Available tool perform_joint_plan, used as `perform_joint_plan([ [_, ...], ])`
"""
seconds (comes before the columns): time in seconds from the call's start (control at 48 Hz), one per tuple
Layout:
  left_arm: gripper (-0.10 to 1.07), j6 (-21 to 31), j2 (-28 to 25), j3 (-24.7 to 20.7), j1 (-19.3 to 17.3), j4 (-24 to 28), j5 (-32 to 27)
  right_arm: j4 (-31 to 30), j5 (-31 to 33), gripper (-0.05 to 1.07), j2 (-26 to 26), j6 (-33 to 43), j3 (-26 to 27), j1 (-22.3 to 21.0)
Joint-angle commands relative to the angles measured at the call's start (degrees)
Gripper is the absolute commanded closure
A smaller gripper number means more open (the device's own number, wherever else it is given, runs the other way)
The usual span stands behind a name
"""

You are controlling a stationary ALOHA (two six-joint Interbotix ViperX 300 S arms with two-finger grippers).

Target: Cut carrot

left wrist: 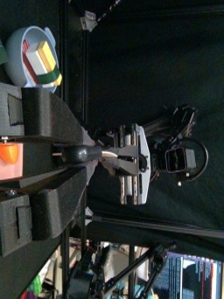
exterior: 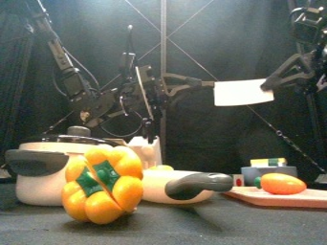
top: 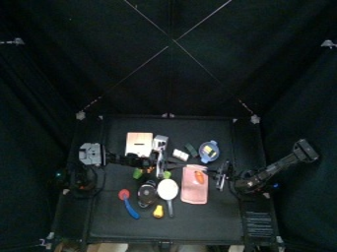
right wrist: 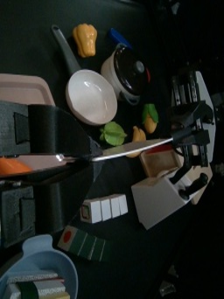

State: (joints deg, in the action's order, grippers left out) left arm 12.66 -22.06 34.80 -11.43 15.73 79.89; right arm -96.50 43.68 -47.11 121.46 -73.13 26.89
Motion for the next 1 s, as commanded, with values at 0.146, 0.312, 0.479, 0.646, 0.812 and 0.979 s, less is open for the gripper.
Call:
perform_joint_plan([
  [0.146,0.42,-0.4,0.0,-0.7,0.3,0.1,-2.0,4.1,-0.4,0.65,0.8,-0.3,-0.1,-0.1],
  [0.312,0.42,-0.6,-0.8,-0.7,0.9,0.5,-6.9,8.3,-1.4,0.66,2.3,-2.5,-0.9,-0.4],
  [0.479,0.42,-0.6,-1.7,-1.1,1.4,0.5,-8.0,15.6,-3.3,0.66,3.7,-9.8,-0.4,-1.1],
  [0.646,0.42,-0.7,-2.8,-1.8,1.7,2.1,-8.8,19.4,-6.4,0.66,3.7,-15.6,-0.3,-2.1],
  [0.812,0.42,-1.8,-4.0,-2.6,1.5,3.3,-9.8,19.7,-8.1,0.66,3.7,-18.2,-1.3,-5.1],
  [0.979,0.42,-6.9,-4.3,-3.7,1.1,3.7,-12.5,19.1,-12.2,0.66,3.9,-20.7,-1.9,-8.8],
])
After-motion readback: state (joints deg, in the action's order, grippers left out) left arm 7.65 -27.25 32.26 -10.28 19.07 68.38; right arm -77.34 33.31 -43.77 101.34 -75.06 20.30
